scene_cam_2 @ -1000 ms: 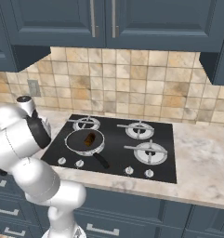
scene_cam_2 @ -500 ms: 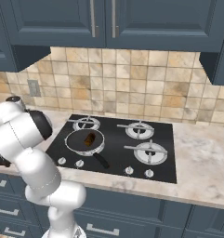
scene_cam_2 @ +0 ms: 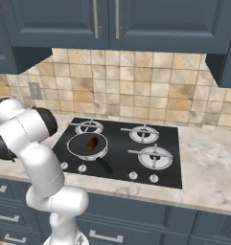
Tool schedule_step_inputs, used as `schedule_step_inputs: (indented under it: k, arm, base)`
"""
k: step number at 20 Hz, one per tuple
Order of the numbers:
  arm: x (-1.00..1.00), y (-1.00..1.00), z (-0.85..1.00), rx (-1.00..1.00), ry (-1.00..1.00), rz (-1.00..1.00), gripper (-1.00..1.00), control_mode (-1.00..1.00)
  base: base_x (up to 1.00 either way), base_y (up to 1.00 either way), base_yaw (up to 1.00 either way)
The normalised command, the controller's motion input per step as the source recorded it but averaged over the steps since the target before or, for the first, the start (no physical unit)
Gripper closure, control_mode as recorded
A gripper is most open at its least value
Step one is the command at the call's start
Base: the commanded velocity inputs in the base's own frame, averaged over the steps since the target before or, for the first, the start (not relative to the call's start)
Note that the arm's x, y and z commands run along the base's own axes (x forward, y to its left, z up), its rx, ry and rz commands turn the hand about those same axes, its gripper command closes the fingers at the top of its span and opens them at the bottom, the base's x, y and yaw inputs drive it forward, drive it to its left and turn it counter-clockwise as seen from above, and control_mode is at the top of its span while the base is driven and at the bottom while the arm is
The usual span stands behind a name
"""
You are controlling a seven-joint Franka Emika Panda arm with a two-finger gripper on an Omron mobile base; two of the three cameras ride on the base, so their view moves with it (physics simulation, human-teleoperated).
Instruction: Put the mushroom and sweet potato in the pan. Then turn on the front left burner and set the heat to medium.
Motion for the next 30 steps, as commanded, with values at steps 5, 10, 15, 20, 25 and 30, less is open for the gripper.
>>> schedule_step_inputs:
  k: [5, 10, 15, 20, 25, 30]
  arm:
    - [0.3, 0.23, 0.0, 0.0, 0.0, -0.04, -1.0, -1.0]
    - [0.3, 0.04, 0.0, 0.0, 0.0, -0.01, -1.0, -1.0]
    - [0.11, 0.0, 0.0, 0.0, 0.0, 0.0, -1.0, -1.0]
    - [0.07, 0.0, -0.2, 0.0, 0.0, 0.0, -1.0, -1.0]
    - [0.0, 0.0, -0.44, 0.0, 0.0, 0.0, -1.0, -1.0]
    - [0.02, 0.0, -0.31, 0.0, 0.0, 0.0, -1.0, -1.0]
  base:
    - [0.0, 0.0, 0.0]
    - [0.0, 0.0, 0.0]
    - [0.0, 0.0, 0.0]
    - [0.0, 0.0, 0.0]
    - [0.0, 0.0, 0.0]
    - [0.0, 0.0, 0.0]
